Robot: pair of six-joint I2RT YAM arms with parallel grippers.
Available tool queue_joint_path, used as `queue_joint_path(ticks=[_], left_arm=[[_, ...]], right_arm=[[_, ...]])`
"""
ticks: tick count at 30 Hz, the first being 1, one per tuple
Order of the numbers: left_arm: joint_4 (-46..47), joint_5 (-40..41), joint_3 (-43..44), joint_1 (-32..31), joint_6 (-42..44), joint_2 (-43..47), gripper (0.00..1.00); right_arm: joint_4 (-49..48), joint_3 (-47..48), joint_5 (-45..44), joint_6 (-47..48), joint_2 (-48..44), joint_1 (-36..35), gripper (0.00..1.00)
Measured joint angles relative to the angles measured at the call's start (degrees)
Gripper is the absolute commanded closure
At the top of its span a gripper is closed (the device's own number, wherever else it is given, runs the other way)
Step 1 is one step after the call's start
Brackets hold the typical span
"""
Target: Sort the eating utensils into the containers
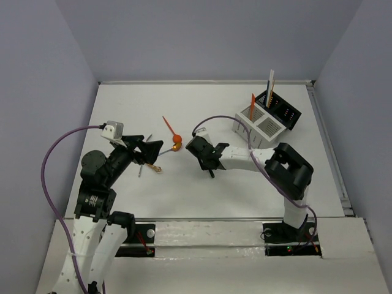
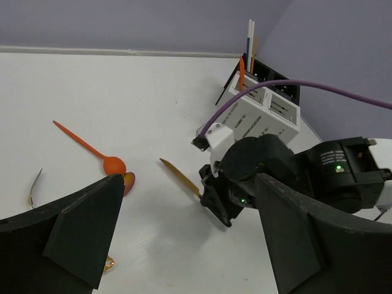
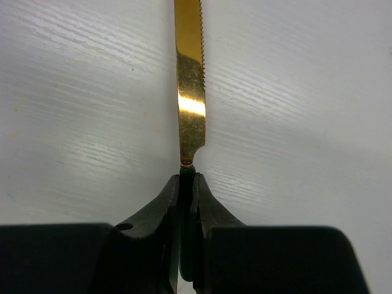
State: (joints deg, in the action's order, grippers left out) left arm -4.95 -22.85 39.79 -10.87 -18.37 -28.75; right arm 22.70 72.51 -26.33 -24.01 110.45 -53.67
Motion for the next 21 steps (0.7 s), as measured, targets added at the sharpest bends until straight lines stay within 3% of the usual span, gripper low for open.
queue_joint_path(ticks=[5,8,11,16,21], left_arm=[[0.0,-0.22,-0.02,-0.11,0.0,0.0,0.01],[0.02,-0.35,-0.02,-0.46,0.0,0.0,0.01],[0.02,-0.48,-0.02,-0.85,0.02,0.0,0.01],[0.02,-0.59,0.0,-1.14,0.02,0.0,0.01],[0.0,-0.59,-0.02,-1.14,0.02,0.02,0.01]], right_arm=[[-4.31,-6.84,-1.33,2.49,-11.72,1.4,0.93],[-12.24,-8.87,-3.52,5.53,-23.04,4.81,0.93],[-20.94,-9.05,-4.24,8.17,-28.46,10.36,0.93],[-34.69,-9.46,-3.89,13.07,-29.27,22.51,0.93],[-43.04,-6.36,-4.13,18.12,-20.59,29.2,0.93]])
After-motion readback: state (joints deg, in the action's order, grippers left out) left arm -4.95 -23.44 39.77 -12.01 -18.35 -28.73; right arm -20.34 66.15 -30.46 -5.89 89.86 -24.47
